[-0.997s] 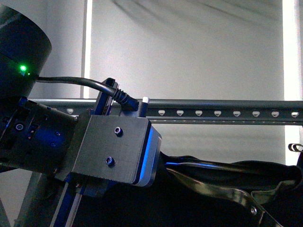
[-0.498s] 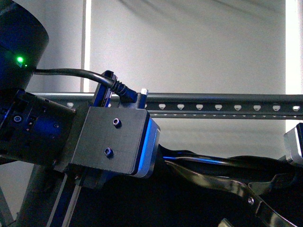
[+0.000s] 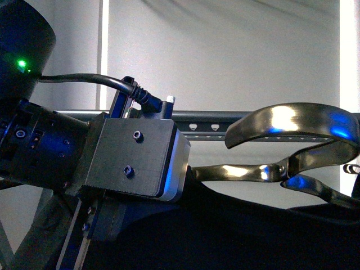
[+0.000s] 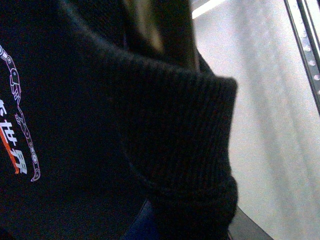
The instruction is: Hang clothes on hanger
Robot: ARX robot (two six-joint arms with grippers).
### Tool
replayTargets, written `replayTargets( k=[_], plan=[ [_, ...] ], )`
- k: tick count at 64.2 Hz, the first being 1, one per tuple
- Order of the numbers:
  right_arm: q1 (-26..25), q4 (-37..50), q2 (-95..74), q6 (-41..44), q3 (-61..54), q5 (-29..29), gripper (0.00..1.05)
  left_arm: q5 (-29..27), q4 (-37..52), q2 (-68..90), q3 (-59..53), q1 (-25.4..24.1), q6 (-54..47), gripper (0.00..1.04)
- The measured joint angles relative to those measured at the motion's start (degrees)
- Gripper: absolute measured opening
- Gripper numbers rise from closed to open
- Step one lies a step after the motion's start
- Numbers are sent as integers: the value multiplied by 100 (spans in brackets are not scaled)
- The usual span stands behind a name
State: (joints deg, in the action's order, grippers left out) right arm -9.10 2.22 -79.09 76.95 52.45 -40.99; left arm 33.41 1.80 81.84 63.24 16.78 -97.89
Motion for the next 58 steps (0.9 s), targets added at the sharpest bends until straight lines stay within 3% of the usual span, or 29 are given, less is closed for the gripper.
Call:
replayTargets(
  k=[9, 21, 28, 32, 38, 44, 48, 49, 58],
  plan=[
    [-101, -199, 9, 332, -162, 74, 10, 0, 0, 0, 0, 0, -2, 62],
    [-310, -994, -323, 629, -210, 503, 9, 13, 0, 2, 0, 11, -20, 100],
    [-459, -1473, -494, 61, -160, 470, 9, 9, 4, 0, 2, 9, -24, 98],
    [-586, -1725, -485, -372, -122, 372, 9, -879, 1344, -4, -339, 15, 1434, 98],
    [-708, -1969, -413, -680, -125, 164, 9, -1803, 2564, 37, -415, -70, 3624, 98],
    [-892, -2098, -243, -929, -138, -160, 9, -3447, 3676, 42, -116, -509, 7285, 98],
    [-1003, -1926, -125, -1180, -188, -251, 9, -4190, 3373, 9, 197, -918, 9329, 98],
    [-1014, -1884, -118, -1228, -188, -254, 9, -4236, 3292, 7, 227, -964, 9442, 98],
    [-1043, -1224, -48, -2177, -186, -271, 9, -4046, 2011, 35, 479, -1386, 11547, 98]
  ],
)
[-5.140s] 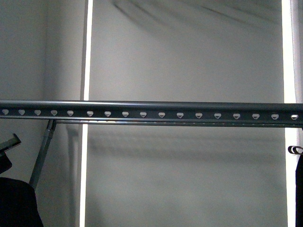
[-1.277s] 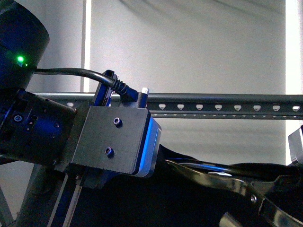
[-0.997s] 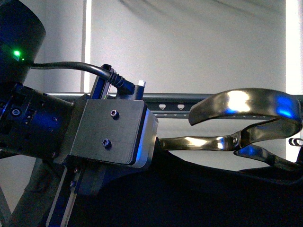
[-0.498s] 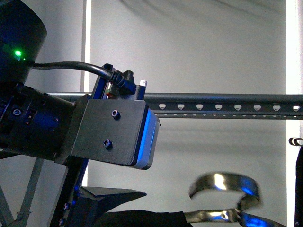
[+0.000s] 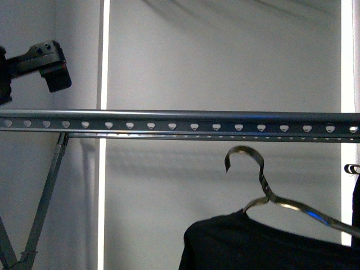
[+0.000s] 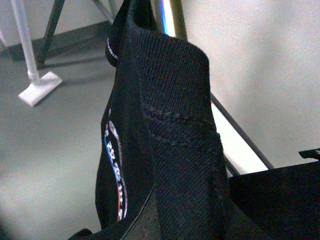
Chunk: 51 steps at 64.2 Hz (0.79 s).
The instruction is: Hang clothes on hanger
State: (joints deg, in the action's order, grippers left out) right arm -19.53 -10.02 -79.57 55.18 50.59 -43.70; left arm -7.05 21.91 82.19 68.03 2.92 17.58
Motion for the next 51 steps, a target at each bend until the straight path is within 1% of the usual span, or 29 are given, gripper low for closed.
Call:
replayTargets(
  k=[1, 4, 6, 8, 9, 14, 17, 18, 21, 26, 31, 33, 34, 44, 47, 49, 51],
  plan=[
    [7, 98, 9, -203, 9, 28, 9, 90, -173, 13, 4, -22, 249, 98],
    [26, 151, 17, -638, 72, 83, 9, 179, -278, 83, -17, -31, 590, 98],
    [44, 146, 17, -813, 125, 127, 9, 208, -321, 114, -17, -26, 678, 98],
    [81, 144, 28, -1368, 240, 219, 9, 229, -282, 160, -46, 0, 841, 98],
    [90, 142, 31, -1429, 275, 232, 9, 258, -262, 166, -55, 7, 883, 98],
    [127, 92, 50, -2365, 531, 249, 9, 295, -125, 168, -94, 74, 994, 98],
    [149, 24, 59, -2977, 734, 249, 9, 245, -409, 20, -179, 138, 457, 89],
    [151, 9, 61, -3093, 778, 254, 9, 234, -417, -35, -240, 153, 400, 87],
    [160, -57, 61, -3547, 960, 273, 9, 203, -380, -280, -573, 210, -181, 80],
    [199, -146, 46, -4398, 1329, 374, 9, 236, -52, -800, -1381, 240, -966, 66],
    [245, -275, -15, -4955, 1683, 446, 9, 260, 286, -1191, -2048, 212, -1335, 53],
    [269, -350, -76, -5202, 1867, 494, 9, 275, 455, -1368, -2402, 177, -1460, 46],
    [289, -374, -136, -5407, 1978, 546, 9, 280, 568, -1482, -2656, 151, -1523, 41],
    [435, -603, -509, -5864, 2413, 839, 9, 350, 999, -1937, -3748, 46, -1663, 14],
    [463, -660, -636, -5930, 2540, 949, 9, 553, 1110, -2100, -4033, -59, -1679, 5],
    [470, -686, -702, -5982, 2597, 1001, 9, 675, 1165, -2203, -4183, -133, -1685, 3],
    [476, -704, -748, -6037, 2651, 1054, 9, 686, 1213, -2304, -4325, -186, -1714, 4]
  ],
)
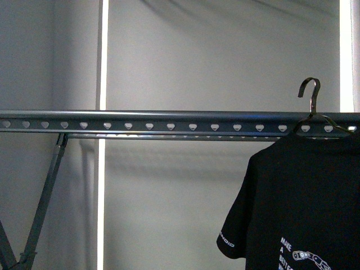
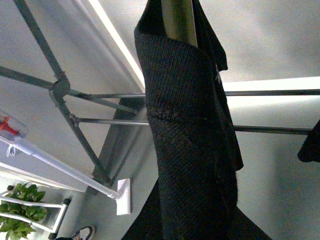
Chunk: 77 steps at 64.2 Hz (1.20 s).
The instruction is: Hang clothes on hanger
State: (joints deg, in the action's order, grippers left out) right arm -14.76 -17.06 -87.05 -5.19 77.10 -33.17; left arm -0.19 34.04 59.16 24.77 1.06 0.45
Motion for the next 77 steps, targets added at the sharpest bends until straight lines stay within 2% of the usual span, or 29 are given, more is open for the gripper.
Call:
replayTargets(
  k=[17, 41, 56, 71, 77],
  plan=[
    [55, -175, -549, -323, 573, 356, 9, 4, 201, -1032, -1248, -94, -15, 4],
    [216, -245, -1023, -409, 835, 890, 9, 2, -210, -2175, -1956, -94, -15, 4],
    [428, -111, -1073, -352, 741, 1250, 9, 2, -634, -2811, -2166, -94, -15, 4],
    [586, 538, -1058, 7, 39, 1541, 9, 7, -890, -3386, -2376, -94, -31, 4],
    [605, 960, -986, 87, -280, 1709, 24, 2, -1126, -3665, -2376, -94, -31, 4]
  ],
)
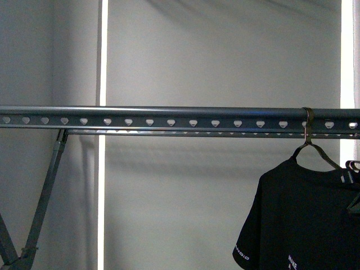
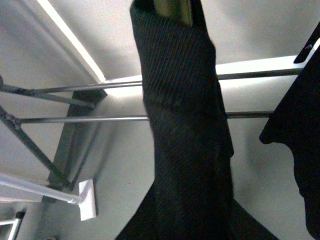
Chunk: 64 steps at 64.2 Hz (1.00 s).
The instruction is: Hang clothes on hanger
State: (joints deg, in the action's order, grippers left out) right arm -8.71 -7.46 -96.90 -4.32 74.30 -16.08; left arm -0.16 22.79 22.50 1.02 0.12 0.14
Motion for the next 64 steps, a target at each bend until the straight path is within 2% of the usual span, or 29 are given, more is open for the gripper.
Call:
replayTargets(
  k=[6, 9, 13, 20, 27, 33, 42, 44, 48, 51, 54, 57, 59, 62, 64],
  plan=[
    [2, 654, 230, 50, -505, 234, 40, 2, -232, -219, 0, -2, -2, 4],
    [-2, 1388, 570, 133, -1008, 474, 52, 2, -393, -385, 0, 0, -2, 4],
    [-33, 2164, 1029, 136, -1550, 656, 63, 2, -522, -518, 0, -2, -2, 4],
    [-140, 3362, 2284, 52, -2682, 501, 82, 2, -737, -734, 0, 0, -2, 4],
    [-273, 3633, 3919, -55, -3880, 168, 99, 2, -929, -927, 0, -2, -2, 4],
    [-411, 3296, 5333, -90, -4813, -114, 97, 2, -1067, -1067, 0, 0, -2, 4],
    [-612, 1937, 7626, -90, -5871, -566, 97, 2, -1314, -1307, 2, -2, -2, 4],
    [-651, 1681, 8111, -98, -6030, -629, 97, 7, -1753, -1617, 2, 0, -2, 4],
    [-695, 1692, 8566, -122, -6288, -640, 97, 13, -2192, -2052, 2, 0, -2, 4],
    [-619, 1394, 8859, 28, -6533, -343, 96, 17, -2245, -2197, 2, -2, -4, 4],
    [-328, 890, 9092, 197, -6791, 313, 87, 7, -2258, -2210, 2, 0, -2, 4],
    [-107, 756, 9193, 264, -6966, 684, 80, 9, -2267, -2214, 2, 0, -4, 4],
    [238, 691, 9254, 310, -7055, 1193, 73, 11, -2267, -2214, 2, -2, -4, 4],
    [616, 686, 9298, 345, -7086, 1508, 64, 13, -2267, -2216, 2, 0, -4, 4],
    [739, 688, 9335, 363, -7088, 1523, 59, 13, -2267, -2216, 2, -2, -4, 4]
  ],
)
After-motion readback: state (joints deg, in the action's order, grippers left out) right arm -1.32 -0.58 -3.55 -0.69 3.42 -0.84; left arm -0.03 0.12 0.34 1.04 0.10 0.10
